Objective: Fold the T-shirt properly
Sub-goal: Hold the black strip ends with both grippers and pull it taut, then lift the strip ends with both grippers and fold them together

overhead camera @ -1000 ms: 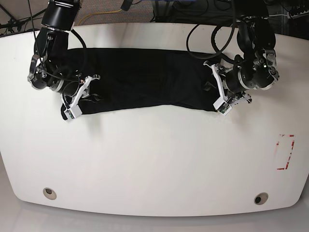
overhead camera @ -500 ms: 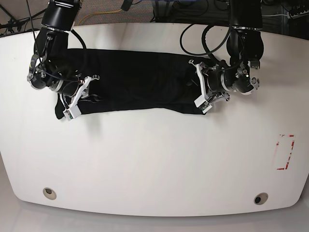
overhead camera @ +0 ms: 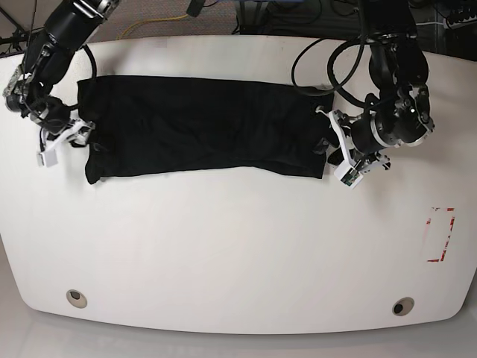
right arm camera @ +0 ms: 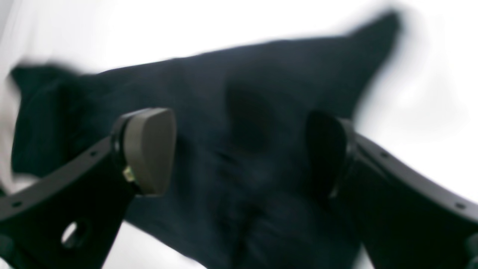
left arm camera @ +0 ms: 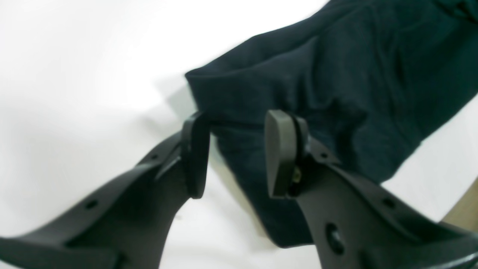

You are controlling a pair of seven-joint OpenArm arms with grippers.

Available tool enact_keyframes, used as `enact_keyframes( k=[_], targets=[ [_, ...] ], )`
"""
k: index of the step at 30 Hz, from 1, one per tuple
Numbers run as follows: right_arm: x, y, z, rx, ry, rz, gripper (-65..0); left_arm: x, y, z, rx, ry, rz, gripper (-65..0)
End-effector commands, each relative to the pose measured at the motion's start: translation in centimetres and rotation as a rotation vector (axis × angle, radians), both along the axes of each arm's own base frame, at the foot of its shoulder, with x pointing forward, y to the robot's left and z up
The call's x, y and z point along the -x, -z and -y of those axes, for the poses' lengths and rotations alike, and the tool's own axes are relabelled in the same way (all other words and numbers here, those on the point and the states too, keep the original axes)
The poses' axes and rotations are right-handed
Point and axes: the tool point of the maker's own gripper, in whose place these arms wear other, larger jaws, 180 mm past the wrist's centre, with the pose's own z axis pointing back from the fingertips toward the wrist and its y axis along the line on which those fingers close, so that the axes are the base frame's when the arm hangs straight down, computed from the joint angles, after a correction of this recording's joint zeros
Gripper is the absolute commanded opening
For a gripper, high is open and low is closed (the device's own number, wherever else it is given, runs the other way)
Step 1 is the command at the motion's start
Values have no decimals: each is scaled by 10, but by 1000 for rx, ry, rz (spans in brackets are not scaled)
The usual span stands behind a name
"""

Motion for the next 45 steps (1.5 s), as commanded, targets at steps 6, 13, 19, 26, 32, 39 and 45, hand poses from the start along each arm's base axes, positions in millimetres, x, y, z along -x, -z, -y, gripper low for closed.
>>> enact_keyframes(
  k=[6,13,19,26,32,39,45],
  targets=[
    [2,6,44,-34,96,-38,-160,28,44,-13,10,-20,-150,-425],
    [14,29,17,-98,81,-85,-162,27,59,-12,59,-39,-178,-425],
    [17,36,-30,-109,-12,-85,-163,25,57,-10,68,-41,-164,-425],
    [11,33,-50,-121,-41,-58,-428,24,57,-11,70,-44,-163,-425],
    [8,29,-44,-109,-33,-40,-593,24,57,-11,70,-44,-163,-425],
    [6,18,-28,-49,-41,-25,-650,27,59,-11,68,-44,-171,-425],
    [1,-28,-35,105,-130,82,-650,26,59,-4,85,-42,-172,-425]
  ],
)
